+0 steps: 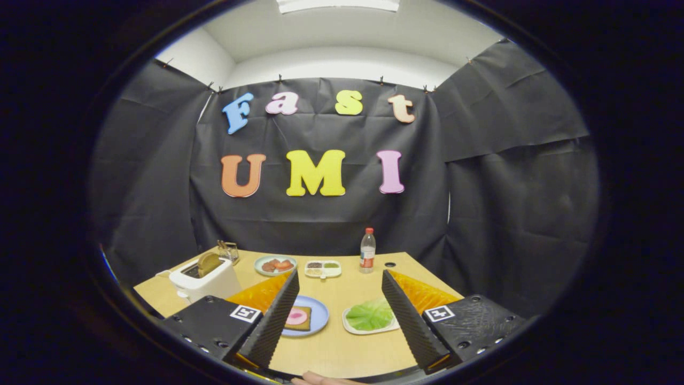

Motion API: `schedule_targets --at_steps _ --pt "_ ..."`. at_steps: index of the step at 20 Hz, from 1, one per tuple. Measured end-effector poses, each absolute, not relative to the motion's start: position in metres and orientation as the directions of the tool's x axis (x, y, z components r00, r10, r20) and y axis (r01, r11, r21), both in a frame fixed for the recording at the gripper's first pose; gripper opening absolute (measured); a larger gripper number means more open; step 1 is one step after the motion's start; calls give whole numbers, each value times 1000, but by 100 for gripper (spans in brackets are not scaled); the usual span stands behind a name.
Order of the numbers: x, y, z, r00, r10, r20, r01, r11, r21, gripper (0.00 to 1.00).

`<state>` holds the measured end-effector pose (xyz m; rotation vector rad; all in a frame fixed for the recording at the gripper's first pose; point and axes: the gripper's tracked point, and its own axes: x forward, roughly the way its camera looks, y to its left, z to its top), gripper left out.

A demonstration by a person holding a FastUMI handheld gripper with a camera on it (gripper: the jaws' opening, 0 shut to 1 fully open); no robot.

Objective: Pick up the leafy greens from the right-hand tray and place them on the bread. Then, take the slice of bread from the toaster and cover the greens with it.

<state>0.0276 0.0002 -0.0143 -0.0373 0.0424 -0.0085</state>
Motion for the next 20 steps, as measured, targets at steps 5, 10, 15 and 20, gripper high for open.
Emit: schedule_targets --at_steps 5,10,15,20 --pt "38 3 -30 996 2 -86 -4 1000 -19 95" --pt "64 -9 -57 991 -11 -135 8 1000 -21 95" --pt "105 -33 -94 981 -58 -185 54 998 -26 95" --pt "169 -57 -157 940 -74 -334 78 997 -2 95"
